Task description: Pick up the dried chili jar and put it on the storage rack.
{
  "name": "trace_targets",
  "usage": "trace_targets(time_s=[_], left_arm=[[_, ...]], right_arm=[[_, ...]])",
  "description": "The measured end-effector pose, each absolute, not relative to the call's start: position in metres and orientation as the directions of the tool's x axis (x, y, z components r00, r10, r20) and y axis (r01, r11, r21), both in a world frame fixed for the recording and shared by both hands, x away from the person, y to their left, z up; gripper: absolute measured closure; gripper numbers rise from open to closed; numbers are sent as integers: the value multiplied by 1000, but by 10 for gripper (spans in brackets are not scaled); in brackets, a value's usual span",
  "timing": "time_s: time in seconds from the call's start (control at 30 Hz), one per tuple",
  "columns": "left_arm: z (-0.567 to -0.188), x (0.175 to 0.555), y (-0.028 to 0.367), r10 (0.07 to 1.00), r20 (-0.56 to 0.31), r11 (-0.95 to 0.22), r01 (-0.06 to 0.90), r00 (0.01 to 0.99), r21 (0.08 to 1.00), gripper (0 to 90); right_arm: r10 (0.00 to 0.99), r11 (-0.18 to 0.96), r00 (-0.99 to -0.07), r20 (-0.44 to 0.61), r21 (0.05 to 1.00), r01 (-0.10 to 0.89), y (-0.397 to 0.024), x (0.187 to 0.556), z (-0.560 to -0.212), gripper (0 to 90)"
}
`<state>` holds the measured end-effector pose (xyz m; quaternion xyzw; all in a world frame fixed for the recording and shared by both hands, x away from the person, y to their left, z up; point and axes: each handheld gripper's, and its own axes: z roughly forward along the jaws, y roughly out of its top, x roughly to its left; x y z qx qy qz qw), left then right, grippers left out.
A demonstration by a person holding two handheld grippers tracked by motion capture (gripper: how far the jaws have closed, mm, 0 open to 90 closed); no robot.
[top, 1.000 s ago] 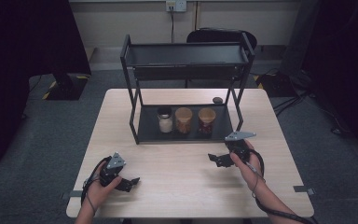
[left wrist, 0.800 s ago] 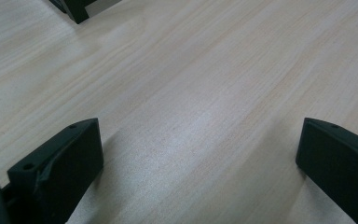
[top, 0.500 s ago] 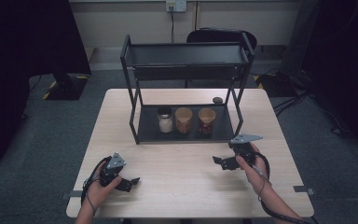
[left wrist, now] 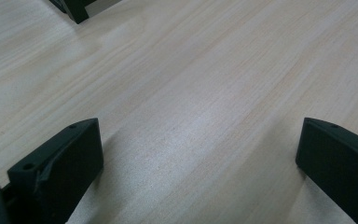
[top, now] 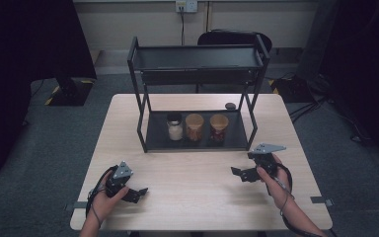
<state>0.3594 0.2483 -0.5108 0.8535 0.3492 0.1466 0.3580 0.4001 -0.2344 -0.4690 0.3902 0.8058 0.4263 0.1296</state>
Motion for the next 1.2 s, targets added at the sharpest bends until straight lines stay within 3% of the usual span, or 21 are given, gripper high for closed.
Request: trace_targets(time_s=[1.2], left_arm=[[-511,359,248,701,0,-500,491,713,713,2]], right_arm=[[750,301,-645,144,795,528,-273,382,-473,30]])
